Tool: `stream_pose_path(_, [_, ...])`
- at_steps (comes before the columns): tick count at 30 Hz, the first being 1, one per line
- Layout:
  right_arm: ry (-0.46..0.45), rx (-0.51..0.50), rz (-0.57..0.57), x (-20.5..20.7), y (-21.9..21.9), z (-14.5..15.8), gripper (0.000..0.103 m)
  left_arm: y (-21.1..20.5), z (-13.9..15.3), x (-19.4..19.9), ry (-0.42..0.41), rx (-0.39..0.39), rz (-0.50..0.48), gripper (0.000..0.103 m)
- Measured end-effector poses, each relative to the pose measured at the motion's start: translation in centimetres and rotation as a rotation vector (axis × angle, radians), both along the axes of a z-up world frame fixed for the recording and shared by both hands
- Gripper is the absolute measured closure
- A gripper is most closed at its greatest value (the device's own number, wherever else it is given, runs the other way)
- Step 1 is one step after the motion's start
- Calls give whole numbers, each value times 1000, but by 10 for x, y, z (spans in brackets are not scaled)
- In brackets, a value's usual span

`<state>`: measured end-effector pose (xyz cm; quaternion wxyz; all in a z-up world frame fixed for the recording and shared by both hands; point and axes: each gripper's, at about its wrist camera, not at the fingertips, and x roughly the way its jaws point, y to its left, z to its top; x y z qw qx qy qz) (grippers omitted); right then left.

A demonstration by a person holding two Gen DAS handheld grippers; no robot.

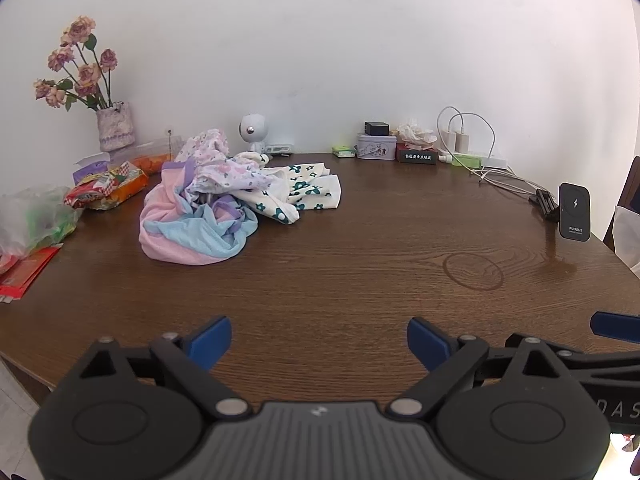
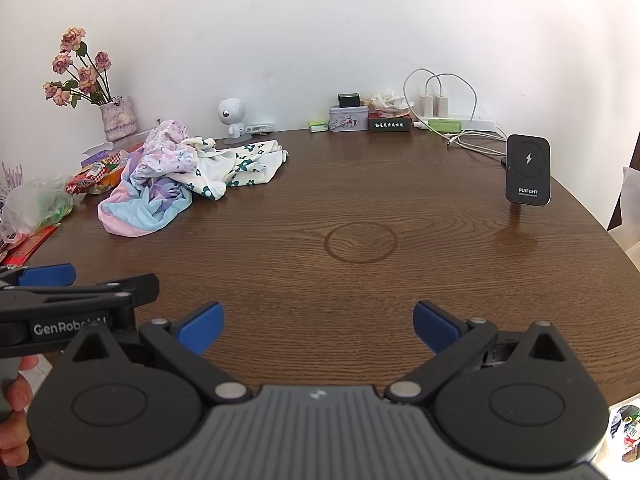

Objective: Fold clothes

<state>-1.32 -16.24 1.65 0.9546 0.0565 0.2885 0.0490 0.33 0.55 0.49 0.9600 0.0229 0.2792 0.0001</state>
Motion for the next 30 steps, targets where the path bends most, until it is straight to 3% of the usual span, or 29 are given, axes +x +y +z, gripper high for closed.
stream_pose_path(30, [7,8,1,-2,1,-2,0,5,-3,-5,-11,-3,19,2])
